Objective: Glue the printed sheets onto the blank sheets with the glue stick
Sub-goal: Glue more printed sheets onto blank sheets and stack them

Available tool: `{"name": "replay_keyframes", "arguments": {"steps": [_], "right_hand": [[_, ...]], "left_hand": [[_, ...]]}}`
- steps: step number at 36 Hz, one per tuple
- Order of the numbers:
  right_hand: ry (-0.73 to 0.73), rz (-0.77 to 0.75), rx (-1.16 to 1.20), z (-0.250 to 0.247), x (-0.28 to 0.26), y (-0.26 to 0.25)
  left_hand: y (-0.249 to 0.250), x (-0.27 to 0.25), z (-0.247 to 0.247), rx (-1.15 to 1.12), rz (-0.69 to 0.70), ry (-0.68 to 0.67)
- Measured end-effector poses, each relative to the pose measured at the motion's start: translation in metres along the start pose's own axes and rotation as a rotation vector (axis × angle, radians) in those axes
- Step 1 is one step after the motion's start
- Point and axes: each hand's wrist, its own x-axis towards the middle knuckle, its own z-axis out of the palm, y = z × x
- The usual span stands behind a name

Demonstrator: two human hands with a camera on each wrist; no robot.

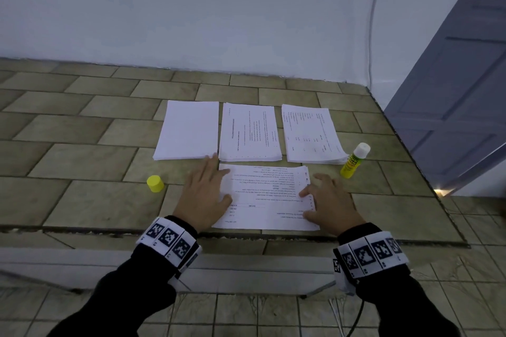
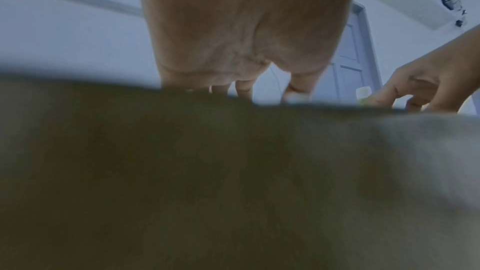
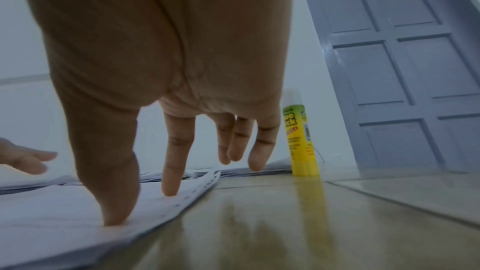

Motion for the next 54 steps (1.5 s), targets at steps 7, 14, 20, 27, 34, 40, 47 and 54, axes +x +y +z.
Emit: {"name": "replay_keyframes", "arguments": {"steps": [7, 14, 20, 27, 34, 40, 47, 54], "right_hand": [[0.052, -0.036, -0.225, -0.002, -0.006, -0.013], [0.019, -0.151, -0.048, 0.02, 0.005, -0.068], [0.007, -0.236, 0.074, 0.058, 0.028, -0.116], [0.11, -0.211, -0.047, 0.068, 0.038, -0.081], [0.128, 0.078, 0.017, 0.057, 0.03, -0.014], [0.178, 0.194, -0.022, 0.05, 0.031, -0.025], [0.165, -0.203, -0.038, 0.058, 0.034, -0.094], [0.136, -0.242, -0.059, 0.074, 0.04, -0.082]], "left_hand": [[0.003, -0.001, 0.02, 0.192, -0.049, -0.061], [0.004, 0.0, 0.023, 0.189, -0.056, -0.048], [0.002, -0.002, 0.025, 0.187, -0.024, -0.029], [0.001, 0.0, 0.027, 0.216, 0.003, 0.026], [0.0, 0.0, 0.028, 0.189, -0.002, 0.011], [0.001, 0.0, 0.029, 0.175, -0.01, 0.041], [0.0, 0.001, 0.029, 0.168, -0.01, 0.073], [-0.001, 0.0, 0.031, 0.202, 0.013, 0.083]]}}
